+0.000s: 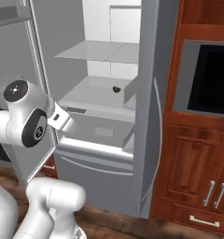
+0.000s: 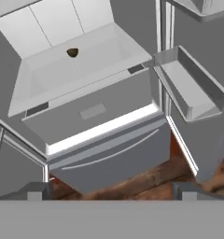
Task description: Pick the kiwi and mango from the fridge and place them on the plate next to the blender to make a fruit smoothie.
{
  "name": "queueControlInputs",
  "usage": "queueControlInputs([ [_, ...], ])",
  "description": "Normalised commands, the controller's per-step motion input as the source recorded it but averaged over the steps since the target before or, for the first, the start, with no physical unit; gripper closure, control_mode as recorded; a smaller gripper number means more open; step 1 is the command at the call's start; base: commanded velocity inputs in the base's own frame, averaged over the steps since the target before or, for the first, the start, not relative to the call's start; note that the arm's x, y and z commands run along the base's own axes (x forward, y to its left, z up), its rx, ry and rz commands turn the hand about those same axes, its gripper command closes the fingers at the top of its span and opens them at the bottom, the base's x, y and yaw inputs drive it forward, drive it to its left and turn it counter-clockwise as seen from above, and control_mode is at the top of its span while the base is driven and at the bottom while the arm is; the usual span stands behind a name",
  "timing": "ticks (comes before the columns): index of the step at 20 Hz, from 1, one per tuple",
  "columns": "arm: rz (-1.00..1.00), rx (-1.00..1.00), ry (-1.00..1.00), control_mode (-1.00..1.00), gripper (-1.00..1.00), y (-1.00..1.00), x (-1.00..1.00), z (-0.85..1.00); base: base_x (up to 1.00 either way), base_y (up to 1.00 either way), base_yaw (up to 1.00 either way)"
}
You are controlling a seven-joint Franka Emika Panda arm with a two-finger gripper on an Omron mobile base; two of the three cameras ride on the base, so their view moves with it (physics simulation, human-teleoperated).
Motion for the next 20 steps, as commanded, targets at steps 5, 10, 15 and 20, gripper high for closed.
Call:
queueControlInputs([
  [5,0.0,0.0,0.0,1.0,-1.0,0.0,0.0,0.0,0.57,0.0,-0.07],
  [10,0.0,0.0,0.0,1.0,-1.0,0.0,0.0,0.0,0.3,0.24,-0.02],
  [15,0.0,0.0,0.0,1.0,-1.0,0.0,0.0,0.0,0.26,0.31,-0.04],
  [20,0.0,0.0,0.0,1.0,-1.0,0.0,0.0,0.0,0.31,0.11,-0.02],
])
